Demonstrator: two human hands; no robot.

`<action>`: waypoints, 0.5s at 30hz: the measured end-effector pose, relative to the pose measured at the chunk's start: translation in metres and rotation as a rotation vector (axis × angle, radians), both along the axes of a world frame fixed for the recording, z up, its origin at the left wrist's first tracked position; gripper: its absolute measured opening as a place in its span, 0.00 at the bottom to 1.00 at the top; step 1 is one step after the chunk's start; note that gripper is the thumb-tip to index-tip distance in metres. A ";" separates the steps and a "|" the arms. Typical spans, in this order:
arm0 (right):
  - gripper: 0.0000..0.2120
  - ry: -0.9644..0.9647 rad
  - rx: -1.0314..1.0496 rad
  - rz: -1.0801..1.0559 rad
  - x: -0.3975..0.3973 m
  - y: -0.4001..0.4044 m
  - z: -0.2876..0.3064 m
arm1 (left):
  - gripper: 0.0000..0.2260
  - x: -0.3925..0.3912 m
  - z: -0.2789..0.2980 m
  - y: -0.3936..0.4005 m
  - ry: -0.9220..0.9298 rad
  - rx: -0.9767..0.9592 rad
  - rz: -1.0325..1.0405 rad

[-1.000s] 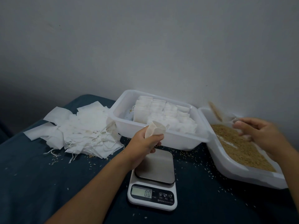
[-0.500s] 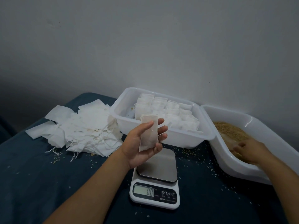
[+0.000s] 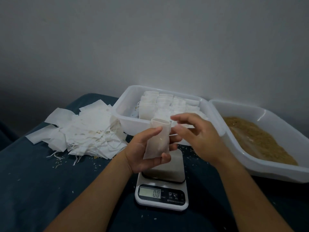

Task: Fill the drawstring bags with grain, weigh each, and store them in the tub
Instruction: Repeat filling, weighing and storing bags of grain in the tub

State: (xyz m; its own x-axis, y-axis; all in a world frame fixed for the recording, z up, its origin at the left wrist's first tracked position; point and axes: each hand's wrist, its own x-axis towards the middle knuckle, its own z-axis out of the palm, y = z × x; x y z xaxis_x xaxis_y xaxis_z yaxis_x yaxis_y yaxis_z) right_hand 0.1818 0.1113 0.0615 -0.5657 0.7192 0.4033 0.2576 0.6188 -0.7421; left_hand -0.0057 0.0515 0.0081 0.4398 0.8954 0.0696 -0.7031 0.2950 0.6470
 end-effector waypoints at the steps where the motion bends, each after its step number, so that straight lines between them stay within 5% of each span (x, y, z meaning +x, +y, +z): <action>1: 0.13 0.002 -0.070 0.071 -0.005 -0.001 -0.003 | 0.23 0.000 0.000 0.000 0.003 -0.010 0.012; 8: 0.08 0.317 -0.190 0.003 -0.013 0.005 -0.031 | 0.25 0.002 -0.001 0.004 0.083 0.040 0.072; 15: 0.09 0.325 -0.069 -0.167 -0.002 0.011 -0.044 | 0.22 0.003 -0.008 0.016 0.561 0.260 0.397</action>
State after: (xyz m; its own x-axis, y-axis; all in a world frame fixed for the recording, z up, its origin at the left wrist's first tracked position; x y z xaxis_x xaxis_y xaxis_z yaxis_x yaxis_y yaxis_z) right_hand 0.1800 0.1222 0.0171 -0.2886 0.8226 0.4900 0.0952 0.5338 -0.8402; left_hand -0.0022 0.0677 -0.0002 0.1173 0.9799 0.1614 -0.2673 -0.1254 0.9554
